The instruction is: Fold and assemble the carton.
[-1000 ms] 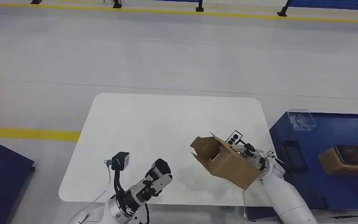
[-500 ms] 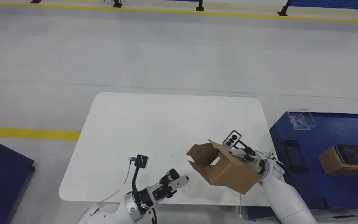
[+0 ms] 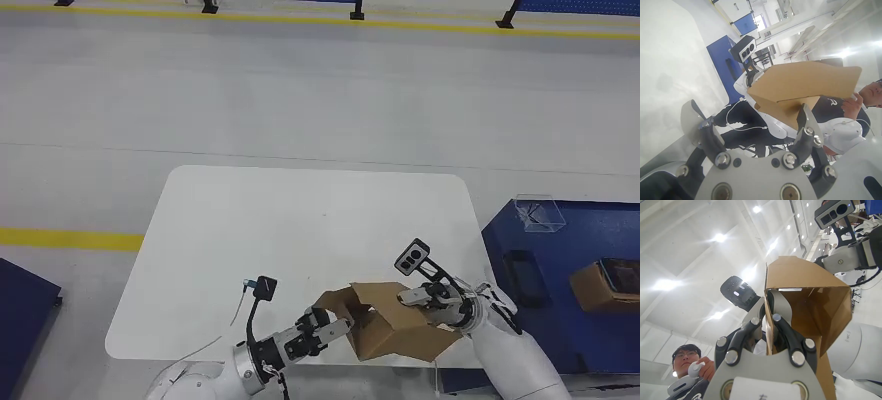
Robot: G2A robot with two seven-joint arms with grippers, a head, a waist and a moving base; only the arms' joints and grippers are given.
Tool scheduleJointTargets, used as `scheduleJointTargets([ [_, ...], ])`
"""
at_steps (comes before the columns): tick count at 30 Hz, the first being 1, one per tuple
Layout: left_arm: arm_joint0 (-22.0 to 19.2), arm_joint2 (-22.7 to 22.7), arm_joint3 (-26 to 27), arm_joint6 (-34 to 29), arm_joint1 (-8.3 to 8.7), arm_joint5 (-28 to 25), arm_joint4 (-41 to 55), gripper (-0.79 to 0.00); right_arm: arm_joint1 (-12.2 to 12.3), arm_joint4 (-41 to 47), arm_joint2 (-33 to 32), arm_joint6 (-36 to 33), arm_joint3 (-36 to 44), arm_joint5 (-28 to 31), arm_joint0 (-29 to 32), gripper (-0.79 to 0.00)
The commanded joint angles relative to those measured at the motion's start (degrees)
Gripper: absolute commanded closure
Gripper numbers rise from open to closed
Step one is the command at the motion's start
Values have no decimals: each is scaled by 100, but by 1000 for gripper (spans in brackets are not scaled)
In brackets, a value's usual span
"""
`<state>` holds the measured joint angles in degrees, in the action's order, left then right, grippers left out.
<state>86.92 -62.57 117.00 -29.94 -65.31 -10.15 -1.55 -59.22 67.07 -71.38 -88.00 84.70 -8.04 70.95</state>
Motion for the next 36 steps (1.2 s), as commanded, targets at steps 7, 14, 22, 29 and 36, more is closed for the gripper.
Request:
scheduleJointTargets([
  [7,-130,168,-98,-187,-12,310,-114,-785,94,29,27,0,74,120,30,0],
  [14,-80,64,-21,141,-13,148,-192,-785,157,360,-58,0,6,-260,29,0],
  [22,-80,64,-21,141,-13,148,-192,-785,162,169,-110,210,107,-96,47,0],
  [29,79,-126,72,575,-11,206,-173,-785,224,-764,-445,315,297,759,245,0],
  [36,302,-199,367,752,4,140,-383,-785,240,-1162,-543,445,425,1029,368,0],
])
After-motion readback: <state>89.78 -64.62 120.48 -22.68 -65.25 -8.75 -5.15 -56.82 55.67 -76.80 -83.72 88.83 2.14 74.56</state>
